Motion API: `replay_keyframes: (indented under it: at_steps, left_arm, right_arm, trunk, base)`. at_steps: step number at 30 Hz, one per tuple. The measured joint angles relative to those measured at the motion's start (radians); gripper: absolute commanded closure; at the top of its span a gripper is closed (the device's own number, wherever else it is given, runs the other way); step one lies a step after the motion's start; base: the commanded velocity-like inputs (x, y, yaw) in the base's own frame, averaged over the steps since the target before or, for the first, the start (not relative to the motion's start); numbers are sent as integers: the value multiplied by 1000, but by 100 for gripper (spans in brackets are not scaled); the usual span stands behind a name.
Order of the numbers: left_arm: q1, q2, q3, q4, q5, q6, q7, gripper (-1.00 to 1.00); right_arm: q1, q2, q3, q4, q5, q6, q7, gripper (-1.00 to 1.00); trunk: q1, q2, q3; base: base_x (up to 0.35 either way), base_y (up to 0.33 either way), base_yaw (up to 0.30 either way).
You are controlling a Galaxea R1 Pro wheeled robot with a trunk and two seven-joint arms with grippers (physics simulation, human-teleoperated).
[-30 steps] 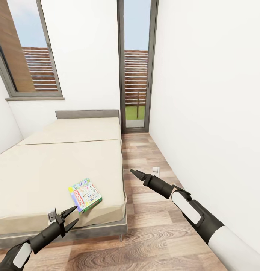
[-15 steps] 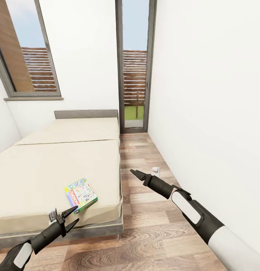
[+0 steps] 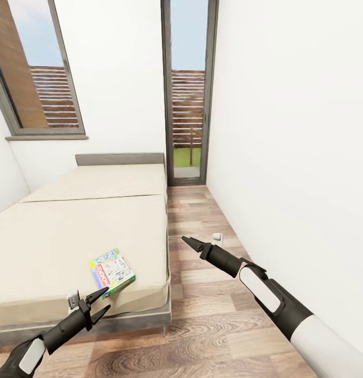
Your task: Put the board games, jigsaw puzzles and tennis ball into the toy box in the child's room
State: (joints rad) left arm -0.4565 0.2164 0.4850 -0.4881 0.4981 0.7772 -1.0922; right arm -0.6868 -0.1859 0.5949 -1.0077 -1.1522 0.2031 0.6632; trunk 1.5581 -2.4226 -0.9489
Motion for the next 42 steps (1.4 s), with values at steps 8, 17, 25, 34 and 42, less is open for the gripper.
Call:
replay_keyframes:
  at_steps: [8,17,25,34,42]
  left_arm:
    - [0,0,0,0,0,0,0,-100]
    - [0,0,0,0,0,0,0,-100]
    - [0,0,1,0,0,0,-1,-100]
    - [0,0,0,0,0,-1,-1,-100]
    - [0,0,0,0,0,-1,0,-100]
  right_arm:
    - [0,0,0,0,0,0,0,-100]
    - [0,1,0,0,0,0,0,-100]
    - [0,1,0,0,0,0,0,-100]
    - [0,1,0,0,0,0,0,-100]
    - [0,1,0,0,0,0,0,-100]
  trunk:
    - [0,0,0]
    - [0,0,0]
    - [0,0,0]
    - [0,0,0]
    - [-19,35,16]
  base:
    - [19,-66,0]
    - [2,-6,0]
    - [0,0,0]
    - [0,0,0]
    - [0,0,0]
